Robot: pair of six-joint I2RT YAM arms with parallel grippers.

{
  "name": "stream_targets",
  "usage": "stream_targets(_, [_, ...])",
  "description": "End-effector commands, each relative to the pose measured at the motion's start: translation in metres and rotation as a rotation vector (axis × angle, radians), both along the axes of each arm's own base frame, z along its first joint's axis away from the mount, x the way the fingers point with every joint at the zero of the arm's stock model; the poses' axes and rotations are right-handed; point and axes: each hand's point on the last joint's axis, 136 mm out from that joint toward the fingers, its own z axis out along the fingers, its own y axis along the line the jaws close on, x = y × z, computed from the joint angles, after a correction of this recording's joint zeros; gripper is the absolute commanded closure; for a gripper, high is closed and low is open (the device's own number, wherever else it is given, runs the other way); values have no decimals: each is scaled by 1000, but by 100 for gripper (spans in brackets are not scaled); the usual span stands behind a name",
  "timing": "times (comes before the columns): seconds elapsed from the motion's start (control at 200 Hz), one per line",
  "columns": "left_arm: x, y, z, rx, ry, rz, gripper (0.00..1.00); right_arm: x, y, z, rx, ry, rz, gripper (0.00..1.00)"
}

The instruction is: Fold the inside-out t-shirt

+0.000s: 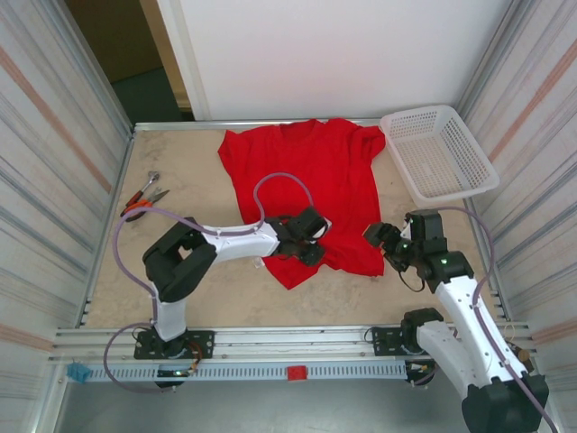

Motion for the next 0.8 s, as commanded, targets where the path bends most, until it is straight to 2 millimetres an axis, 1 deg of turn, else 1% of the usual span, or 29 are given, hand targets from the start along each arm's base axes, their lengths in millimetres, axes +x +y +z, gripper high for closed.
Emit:
stream_targets(0.0, [5,-7,1,2,-14,-11,63,-3,-1,2,7,-3,-21,27])
stream_targets(0.07, [5,-6,2,4,-15,-6,73,-4,0,2,13,-5,-15,27])
stream_targets(0.13, [5,-2,7,9,-19,1,87,-5,4,3,27,-10,-1,27])
stream_targets(0.175, [4,0,16,6,-27,5,97,-6,7,3,35,-13,13,27])
stream_targets(0.2, [4,2,22,3,-32,8,100,-6,10,3,38,-17,22,27])
stream_targets(0.261, [0,6,39,-4,-31,10,100,-7,17,4,49,-29,47,27])
stream_targets(0.401, [-12,17,80,-38,-23,9,100,-9,45,2,78,-74,129,28])
stream_targets(0.496, [-19,22,102,-68,-20,14,100,-11,64,0,87,-110,173,32])
stream_targets(0.611, [-22,26,123,-111,-22,39,100,-14,88,2,99,-170,231,48])
stream_targets(0.666, [-23,27,132,-135,-29,51,100,-15,98,4,97,-204,260,59])
stream_targets(0.792, [-23,28,145,-166,-36,72,100,-18,120,-1,82,-264,295,75])
